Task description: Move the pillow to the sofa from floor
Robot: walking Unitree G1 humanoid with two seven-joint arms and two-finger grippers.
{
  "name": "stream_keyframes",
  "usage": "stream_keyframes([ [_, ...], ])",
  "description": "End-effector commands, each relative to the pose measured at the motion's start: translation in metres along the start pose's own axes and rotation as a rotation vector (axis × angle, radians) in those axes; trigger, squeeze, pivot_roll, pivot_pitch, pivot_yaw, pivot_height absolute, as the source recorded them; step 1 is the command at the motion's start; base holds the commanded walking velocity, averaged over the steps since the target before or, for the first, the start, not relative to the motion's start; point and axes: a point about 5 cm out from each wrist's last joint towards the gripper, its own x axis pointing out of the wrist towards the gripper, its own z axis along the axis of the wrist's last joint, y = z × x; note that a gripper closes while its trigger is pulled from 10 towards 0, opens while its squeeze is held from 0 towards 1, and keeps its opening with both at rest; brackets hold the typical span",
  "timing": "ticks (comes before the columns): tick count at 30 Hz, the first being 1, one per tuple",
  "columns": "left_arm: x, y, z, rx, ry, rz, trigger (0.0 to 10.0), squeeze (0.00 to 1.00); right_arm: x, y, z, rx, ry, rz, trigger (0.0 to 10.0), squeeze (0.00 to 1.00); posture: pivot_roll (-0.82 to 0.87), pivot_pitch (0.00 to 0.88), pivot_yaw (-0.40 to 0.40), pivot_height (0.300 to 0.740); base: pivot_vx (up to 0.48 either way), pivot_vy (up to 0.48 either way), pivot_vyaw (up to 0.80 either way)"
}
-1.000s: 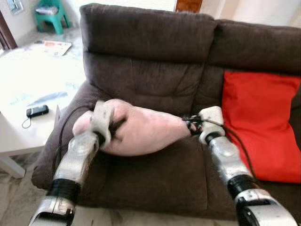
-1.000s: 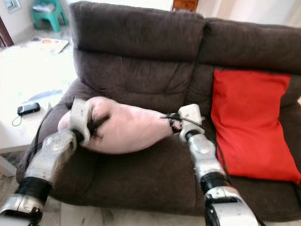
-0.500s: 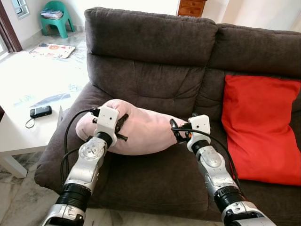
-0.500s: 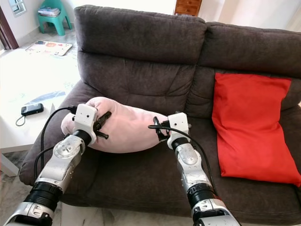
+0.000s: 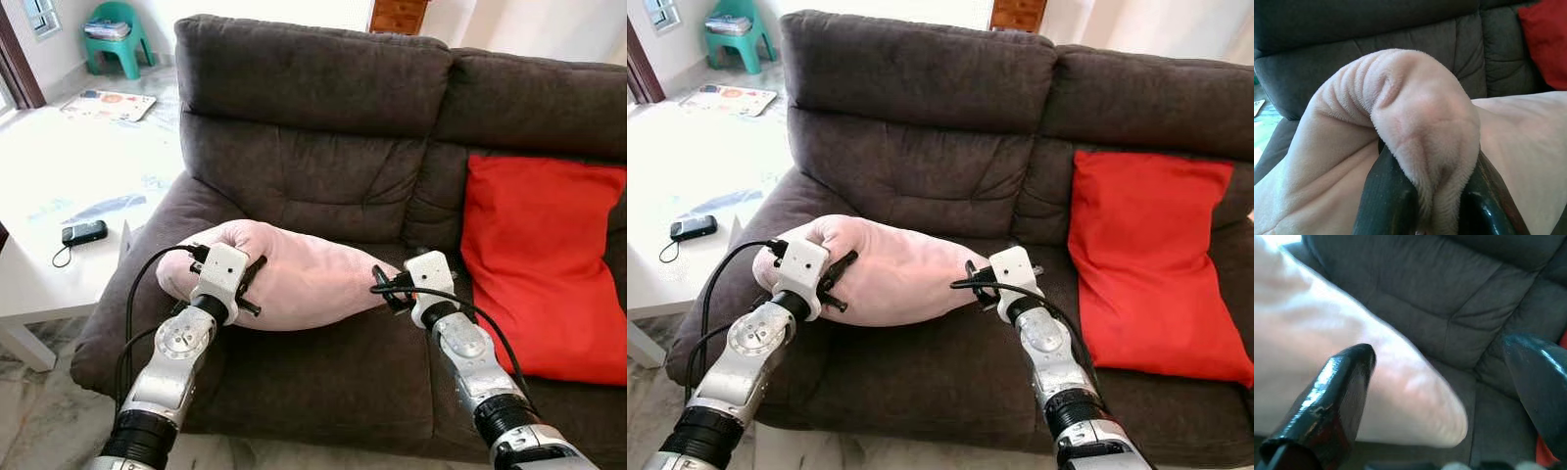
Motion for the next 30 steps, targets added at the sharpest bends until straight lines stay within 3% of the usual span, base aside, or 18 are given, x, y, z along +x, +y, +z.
stream_keyframes([
  [1, 0.005, 0.002, 0.015, -0.026, -0.058, 0.035, 10.0, 0.00, 0.004, 0.007, -0.006, -0.012, 0.102, -0.008, 10.0, 0.00, 0.06, 0.035, -0.109, 0.740, 0.000, 0.000, 0.00],
  [7, 0.006, 0.002, 0.017, -0.021, -0.059, 0.026, 10.0, 0.00, 0.003, 0.012, -0.009, -0.021, 0.107, 0.036, 10.0, 0.00, 0.06, 0.037, -0.108, 0.740, 0.000, 0.000, 0.00],
  [10, 0.006, 0.003, 0.016, -0.018, -0.054, 0.026, 10.0, 0.00, -0.002, 0.015, -0.011, -0.266, 0.079, 0.221, 10.0, 0.00, 0.05, 0.038, -0.111, 0.740, 0.000, 0.000, 0.00],
  [16, 0.006, 0.005, 0.018, -0.029, -0.064, 0.040, 10.0, 0.00, 0.001, 0.008, -0.010, -0.278, 0.124, 0.208, 10.0, 0.00, 0.06, 0.036, -0.117, 0.740, 0.000, 0.000, 0.00],
  [18, 0.006, 0.006, 0.020, -0.040, -0.071, 0.043, 10.0, 0.00, 0.002, 0.016, -0.008, -0.261, 0.113, 0.254, 10.0, 0.00, 0.06, 0.036, -0.116, 0.740, 0.000, 0.000, 0.00],
  [19, 0.007, 0.007, 0.022, -0.054, -0.078, 0.049, 10.0, 0.00, 0.002, 0.026, -0.006, -0.272, 0.088, 0.319, 10.0, 0.00, 0.06, 0.038, -0.113, 0.740, 0.000, 0.000, 0.00],
  [24, 0.008, 0.008, 0.025, -0.067, -0.086, 0.045, 10.0, 0.00, -0.001, 0.050, -0.006, -0.322, 0.060, 0.457, 10.0, 0.00, 0.06, 0.039, -0.113, 0.740, 0.000, 0.000, 0.00],
  [30, 0.011, 0.006, 0.031, -0.078, -0.105, 0.030, 10.0, 0.00, 0.002, 0.068, -0.002, -0.341, 0.037, 0.480, 10.0, 0.00, 0.06, 0.038, -0.115, 0.740, 0.000, 0.000, 0.00],
])
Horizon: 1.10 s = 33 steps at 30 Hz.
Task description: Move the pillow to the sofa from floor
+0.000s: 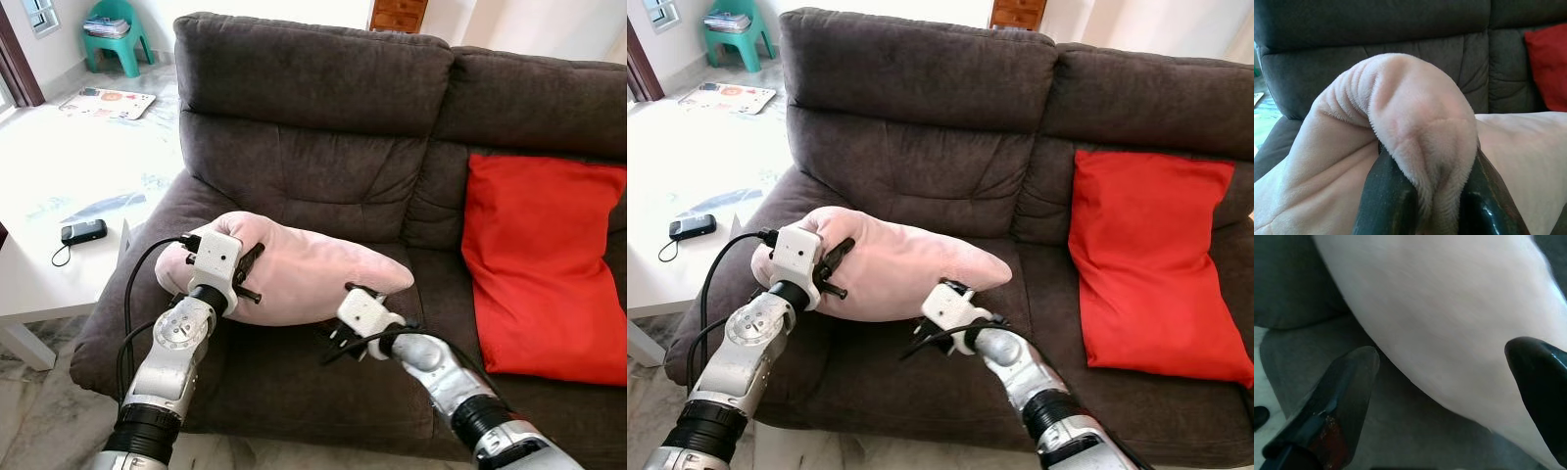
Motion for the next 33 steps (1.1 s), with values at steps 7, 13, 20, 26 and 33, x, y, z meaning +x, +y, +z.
stream_keyframes([
  [7, 0.007, -0.006, 0.025, -0.002, -0.098, -0.021, 10.0, 0.00, 0.010, -0.003, 0.015, -0.108, -0.018, -0.031, 10.0, 0.00, 0.07, 0.035, -0.121, 0.740, 0.000, 0.000, 0.00],
  [13, 0.009, -0.014, 0.035, -0.051, -0.119, -0.077, 10.0, 0.00, 0.016, -0.002, 0.015, -0.163, 0.052, -0.055, 10.0, 0.00, 0.07, 0.047, -0.126, 0.740, 0.000, 0.000, 0.00],
  [20, 0.006, -0.018, 0.044, -0.156, -0.142, -0.143, 10.0, 0.00, 0.019, 0.008, 0.007, -0.131, 0.113, -0.053, 0.0, 0.00, 0.09, 0.053, -0.125, 0.740, 0.000, 0.000, 0.00],
  [26, 0.004, -0.019, 0.046, -0.210, -0.137, -0.173, 10.0, 0.00, 0.019, 0.009, 0.005, -0.121, 0.135, -0.073, 0.0, 0.00, 0.09, 0.057, -0.125, 0.740, 0.000, 0.000, 0.00],
  [33, 0.000, -0.025, 0.043, -0.259, -0.096, -0.246, 10.0, 0.00, 0.020, 0.010, 0.005, -0.112, 0.143, -0.093, 0.0, 0.00, 0.09, 0.058, -0.126, 0.740, 0.000, 0.000, 0.00],
])
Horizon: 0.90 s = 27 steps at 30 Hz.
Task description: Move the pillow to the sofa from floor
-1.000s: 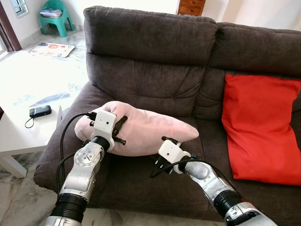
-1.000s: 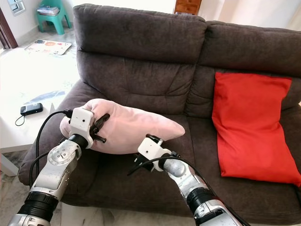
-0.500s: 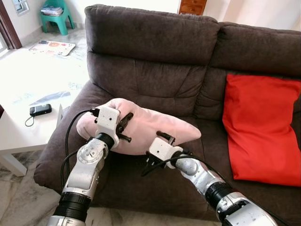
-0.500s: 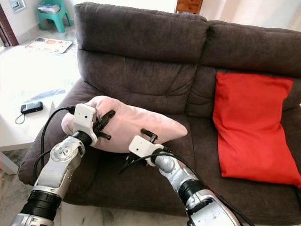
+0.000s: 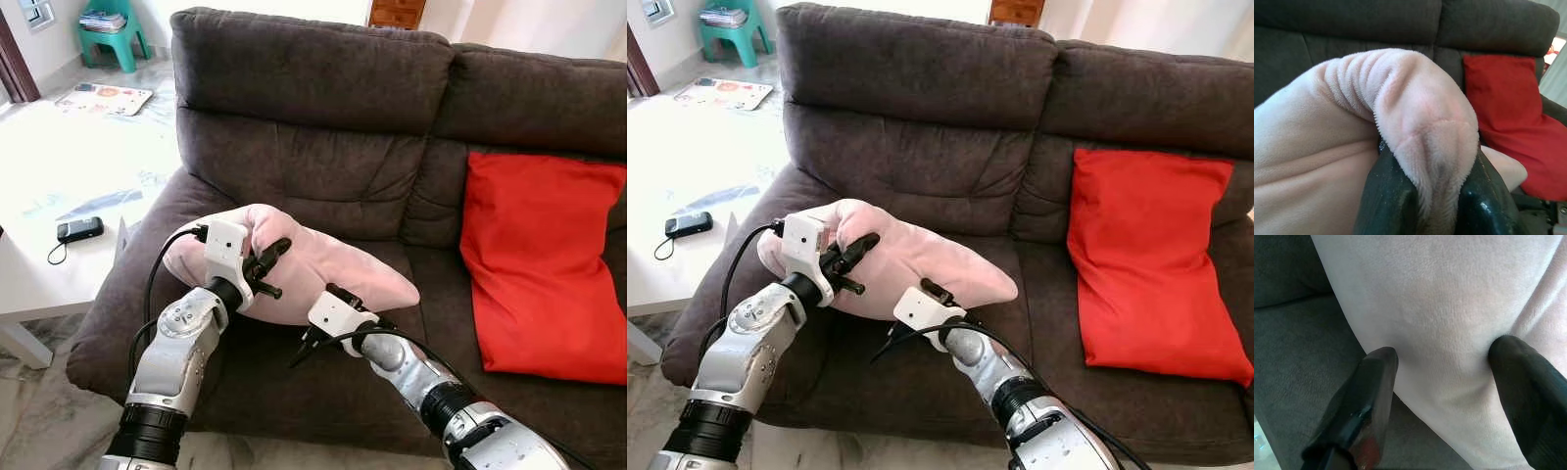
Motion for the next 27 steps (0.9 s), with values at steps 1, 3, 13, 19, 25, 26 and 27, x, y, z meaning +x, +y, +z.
stream_keyframes([
  [1, 0.003, -0.011, 0.020, -0.003, -0.087, -0.069, 10.0, 0.00, 0.000, -0.001, -0.004, 0.001, 0.032, 0.000, 0.0, 0.00, 0.09, 0.058, -0.126, 0.740, 0.000, 0.000, 0.00],
  [3, 0.003, -0.012, 0.021, -0.018, -0.090, -0.074, 10.0, 0.00, 0.000, -0.001, -0.003, 0.004, 0.033, -0.005, 0.0, 0.00, 0.09, 0.058, -0.127, 0.740, 0.000, 0.000, 0.00],
  [13, 0.002, -0.014, 0.025, -0.052, -0.091, -0.088, 10.0, 0.00, 0.001, -0.005, -0.004, 0.017, 0.048, -0.053, 0.0, 0.00, 0.09, 0.058, -0.128, 0.740, 0.000, 0.000, 0.00],
  [19, 0.002, -0.015, 0.027, -0.069, -0.095, -0.096, 10.0, 0.00, 0.000, -0.009, -0.005, 0.023, 0.058, -0.074, 0.0, 0.00, 0.09, 0.057, -0.128, 0.740, 0.000, 0.000, 0.00],
  [25, 0.003, -0.016, 0.031, -0.099, -0.109, -0.106, 10.0, 0.00, 0.000, -0.016, -0.008, 0.032, 0.085, -0.120, 0.0, 0.00, 0.09, 0.054, -0.126, 0.740, 0.000, 0.000, 0.00],
  [26, 0.003, -0.016, 0.031, -0.104, -0.111, -0.108, 10.0, 0.00, 0.000, -0.017, -0.008, 0.034, 0.088, -0.128, 0.0, 0.00, 0.09, 0.054, -0.126, 0.740, 0.000, 0.000, 0.00],
  [27, 0.004, -0.017, 0.033, -0.112, -0.113, -0.117, 10.0, 0.00, 0.000, -0.020, -0.007, 0.041, 0.089, -0.141, 0.0, 0.00, 0.09, 0.055, -0.126, 0.740, 0.000, 0.000, 0.00],
])
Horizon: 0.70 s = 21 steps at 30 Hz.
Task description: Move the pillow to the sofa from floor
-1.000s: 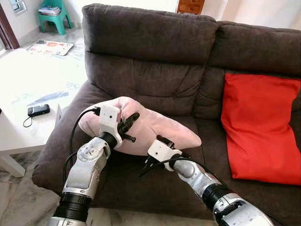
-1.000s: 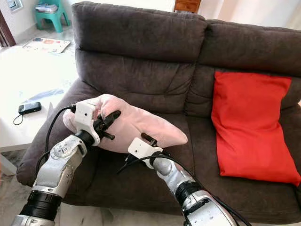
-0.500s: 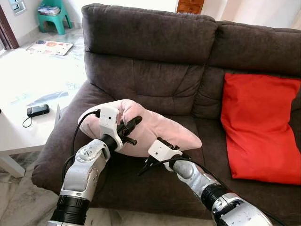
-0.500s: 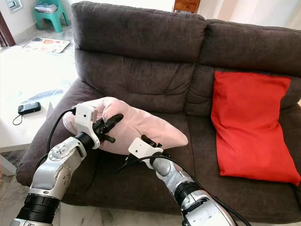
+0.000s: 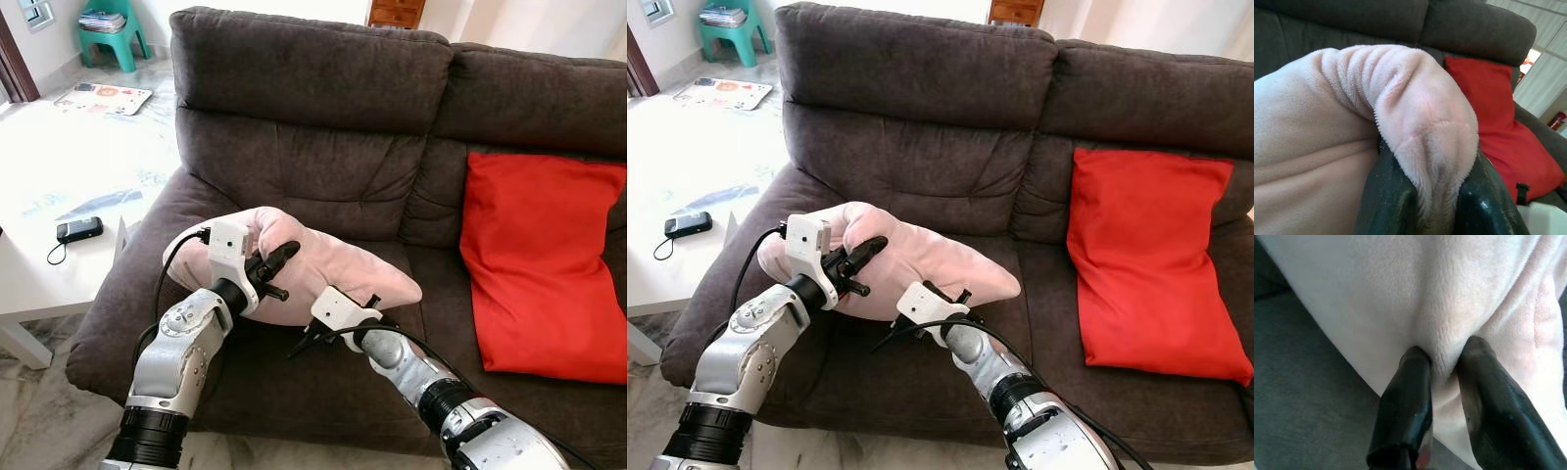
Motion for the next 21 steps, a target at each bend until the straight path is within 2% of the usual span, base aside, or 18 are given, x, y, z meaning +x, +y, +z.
stream_keyframes([
  [1, 0.003, -0.012, 0.027, 0.018, -0.108, -0.084, 10.0, 0.00, -0.001, -0.011, -0.007, 0.031, 0.048, -0.046, 0.0, 0.00, 0.09, 0.054, -0.125, 0.740, 0.000, 0.000, 0.00],
  [5, 0.003, -0.015, 0.027, 0.014, -0.096, -0.112, 10.0, 0.00, 0.001, -0.018, -0.005, 0.037, 0.056, -0.077, 0.0, 0.00, 0.09, 0.053, -0.127, 0.740, 0.000, 0.000, 0.00],
  [6, 0.002, -0.016, 0.026, 0.011, -0.090, -0.124, 10.0, 0.00, 0.001, -0.021, -0.003, 0.043, 0.056, -0.094, 1.7, 0.00, 0.09, 0.053, -0.128, 0.740, 0.000, 0.000, 0.00],
  [7, 0.002, -0.016, 0.026, 0.008, -0.090, -0.126, 10.0, 0.00, 0.002, -0.023, -0.002, 0.050, 0.056, -0.102, 4.9, 0.00, 0.09, 0.053, -0.128, 0.740, 0.000, 0.000, 0.00],
  [8, 0.002, -0.016, 0.026, 0.000, -0.088, -0.130, 10.0, 0.00, 0.002, -0.024, -0.001, 0.062, 0.056, -0.112, 9.2, 0.00, 0.09, 0.053, -0.129, 0.740, 0.000, 0.000, 0.00],
  [9, 0.001, -0.017, 0.026, -0.013, -0.085, -0.142, 10.0, 0.00, 0.003, -0.026, 0.001, 0.082, 0.056, -0.123, 10.0, 0.00, 0.09, 0.053, -0.129, 0.740, 0.000, 0.000, 0.00],
  [16, -0.001, -0.026, 0.031, -0.052, -0.098, -0.213, 10.0, 0.00, 0.005, -0.040, 0.011, 0.165, 0.035, -0.199, 10.0, 0.00, 0.10, 0.051, -0.135, 0.740, 0.000, 0.000, 0.00],
  [21, -0.003, -0.034, 0.034, -0.084, -0.098, -0.286, 10.0, 0.00, 0.009, -0.053, 0.033, 0.270, -0.047, -0.246, 10.0, 0.00, 0.10, 0.054, -0.141, 0.740, 0.000, 0.000, 0.00],
])
